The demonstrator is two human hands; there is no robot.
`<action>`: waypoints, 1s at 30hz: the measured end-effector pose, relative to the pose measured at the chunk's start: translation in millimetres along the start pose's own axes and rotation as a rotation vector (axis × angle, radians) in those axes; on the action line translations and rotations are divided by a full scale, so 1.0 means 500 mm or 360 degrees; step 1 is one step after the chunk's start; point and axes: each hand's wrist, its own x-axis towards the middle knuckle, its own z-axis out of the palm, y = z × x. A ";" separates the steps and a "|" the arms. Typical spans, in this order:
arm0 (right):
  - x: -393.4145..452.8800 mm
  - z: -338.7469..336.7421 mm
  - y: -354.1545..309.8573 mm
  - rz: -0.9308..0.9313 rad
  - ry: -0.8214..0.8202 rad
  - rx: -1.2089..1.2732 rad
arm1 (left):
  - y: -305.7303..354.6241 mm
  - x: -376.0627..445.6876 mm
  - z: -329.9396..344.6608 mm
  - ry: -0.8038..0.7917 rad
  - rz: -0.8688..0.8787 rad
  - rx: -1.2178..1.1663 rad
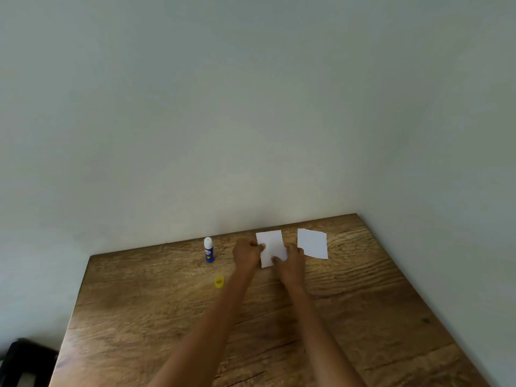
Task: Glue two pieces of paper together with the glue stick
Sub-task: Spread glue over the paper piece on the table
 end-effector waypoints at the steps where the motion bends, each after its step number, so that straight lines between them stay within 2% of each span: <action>1: -0.004 -0.007 -0.001 0.0047 0.0036 0.0136 | -0.007 -0.004 -0.002 0.0002 0.0035 0.0035; 3: -0.017 -0.026 0.002 0.0104 0.0134 0.0384 | -0.022 -0.023 -0.005 -0.0014 0.0058 0.0008; 5: -0.035 -0.045 0.014 0.0130 0.0130 0.0448 | -0.043 -0.056 -0.012 -0.0033 0.0018 -0.0093; 8: -0.071 -0.065 0.039 0.0160 -0.0102 0.0425 | -0.079 -0.126 -0.024 0.0017 0.0040 -0.0259; 10: -0.102 -0.070 0.054 0.0177 -0.0219 0.0399 | -0.105 -0.175 -0.032 0.0117 0.0124 -0.0219; 14: -0.156 -0.062 0.070 0.0114 -0.0248 0.0228 | -0.170 -0.239 -0.047 0.0279 0.0325 0.0103; 24: -0.202 -0.039 0.057 0.0069 -0.0094 -0.0136 | -0.203 -0.248 -0.075 0.0149 0.0711 0.1051; 30: -0.196 -0.040 0.060 0.0067 -0.0101 -0.0153 | -0.215 -0.247 -0.071 0.0215 0.0811 0.1219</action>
